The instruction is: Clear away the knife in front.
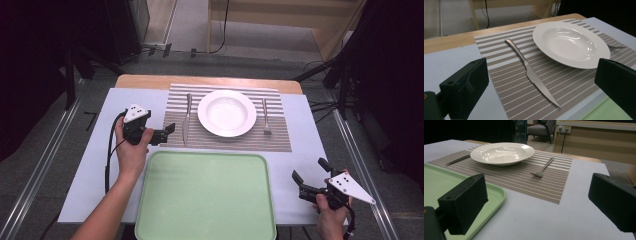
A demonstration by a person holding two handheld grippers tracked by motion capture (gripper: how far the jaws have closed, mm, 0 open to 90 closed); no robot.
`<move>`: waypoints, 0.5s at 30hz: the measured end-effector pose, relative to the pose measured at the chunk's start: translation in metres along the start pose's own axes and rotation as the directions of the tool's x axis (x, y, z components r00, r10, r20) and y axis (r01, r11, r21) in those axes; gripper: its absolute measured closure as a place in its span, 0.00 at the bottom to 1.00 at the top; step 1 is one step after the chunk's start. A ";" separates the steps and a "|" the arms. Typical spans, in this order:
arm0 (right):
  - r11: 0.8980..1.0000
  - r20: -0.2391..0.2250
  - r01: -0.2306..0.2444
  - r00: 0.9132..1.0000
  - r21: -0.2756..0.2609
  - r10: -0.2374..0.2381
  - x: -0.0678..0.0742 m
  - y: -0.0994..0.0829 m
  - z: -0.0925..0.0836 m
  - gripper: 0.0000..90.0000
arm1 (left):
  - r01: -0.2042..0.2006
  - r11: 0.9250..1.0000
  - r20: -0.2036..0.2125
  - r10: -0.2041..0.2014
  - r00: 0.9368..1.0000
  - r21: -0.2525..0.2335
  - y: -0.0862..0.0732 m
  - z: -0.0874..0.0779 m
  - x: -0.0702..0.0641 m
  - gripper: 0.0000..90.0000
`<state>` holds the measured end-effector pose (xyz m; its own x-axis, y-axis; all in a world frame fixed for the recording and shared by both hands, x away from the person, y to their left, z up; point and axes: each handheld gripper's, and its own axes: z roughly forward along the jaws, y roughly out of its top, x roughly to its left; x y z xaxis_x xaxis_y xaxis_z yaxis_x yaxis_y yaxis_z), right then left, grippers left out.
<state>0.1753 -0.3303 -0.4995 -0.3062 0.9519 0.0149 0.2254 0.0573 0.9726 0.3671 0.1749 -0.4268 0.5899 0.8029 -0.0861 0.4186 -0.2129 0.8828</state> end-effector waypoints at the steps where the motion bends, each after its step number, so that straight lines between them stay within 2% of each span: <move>1: 1.000 -0.005 -0.017 1.000 0.010 0.017 0.002 0.000 0.000 0.01 | -0.001 1.000 -0.002 0.001 1.000 0.004 0.002 0.004 0.000 0.00; 4: 1.000 -0.004 -0.001 1.000 0.007 0.001 0.001 0.000 0.000 0.01 | 0.001 1.000 -0.004 -0.001 1.000 0.018 0.008 0.014 0.000 0.00; 12: 1.000 -0.009 -0.004 1.000 0.010 0.004 0.001 0.000 0.001 0.01 | -0.007 0.998 -0.010 0.008 1.000 0.059 0.021 0.040 -0.004 0.00; 15: 1.000 -0.008 -0.012 1.000 0.016 0.013 0.002 0.000 0.000 0.01 | 0.005 0.998 -0.012 -0.004 1.000 0.069 0.027 0.048 -0.003 0.00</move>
<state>0.1748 -0.3279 -0.4997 -0.3110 0.9500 0.0290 0.2442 0.0504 0.9684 0.4103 0.1398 -0.4246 0.5795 0.8107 -0.0841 0.4680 -0.2465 0.8487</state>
